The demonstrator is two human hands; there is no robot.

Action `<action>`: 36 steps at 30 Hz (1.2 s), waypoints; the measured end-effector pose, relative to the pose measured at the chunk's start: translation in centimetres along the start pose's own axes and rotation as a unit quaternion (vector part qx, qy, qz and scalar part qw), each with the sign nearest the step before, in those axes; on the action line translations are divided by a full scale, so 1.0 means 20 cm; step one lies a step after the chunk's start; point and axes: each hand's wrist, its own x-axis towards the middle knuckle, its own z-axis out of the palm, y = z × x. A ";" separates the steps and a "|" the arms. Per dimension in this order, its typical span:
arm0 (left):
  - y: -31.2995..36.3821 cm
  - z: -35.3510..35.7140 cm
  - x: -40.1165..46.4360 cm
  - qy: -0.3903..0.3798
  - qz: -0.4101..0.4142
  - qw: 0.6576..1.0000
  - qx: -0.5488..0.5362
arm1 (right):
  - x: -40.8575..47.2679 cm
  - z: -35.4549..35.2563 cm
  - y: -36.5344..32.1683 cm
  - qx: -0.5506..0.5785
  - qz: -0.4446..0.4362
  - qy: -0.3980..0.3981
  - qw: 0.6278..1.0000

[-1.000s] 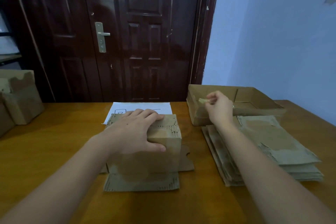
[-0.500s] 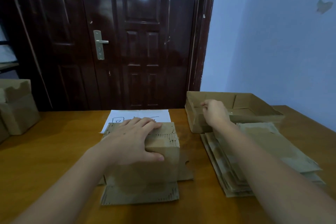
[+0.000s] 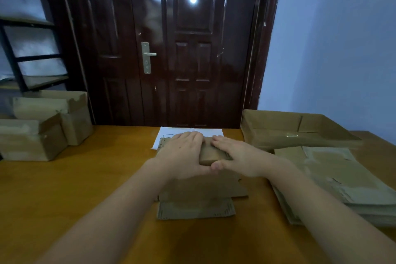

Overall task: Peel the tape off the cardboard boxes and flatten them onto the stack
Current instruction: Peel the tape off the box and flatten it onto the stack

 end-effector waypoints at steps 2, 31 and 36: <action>-0.04 -0.02 -0.04 0.020 0.006 0.999 0.030 | 0.00 0.00 0.00 -0.001 0.003 -0.004 1.000; -0.13 -0.02 -0.54 0.228 0.066 0.969 -0.060 | -0.25 0.30 -0.14 0.023 -0.153 0.385 0.910; -0.08 0.12 -0.59 0.249 0.064 0.965 -0.050 | -0.26 0.44 -0.19 0.060 -0.107 0.369 0.921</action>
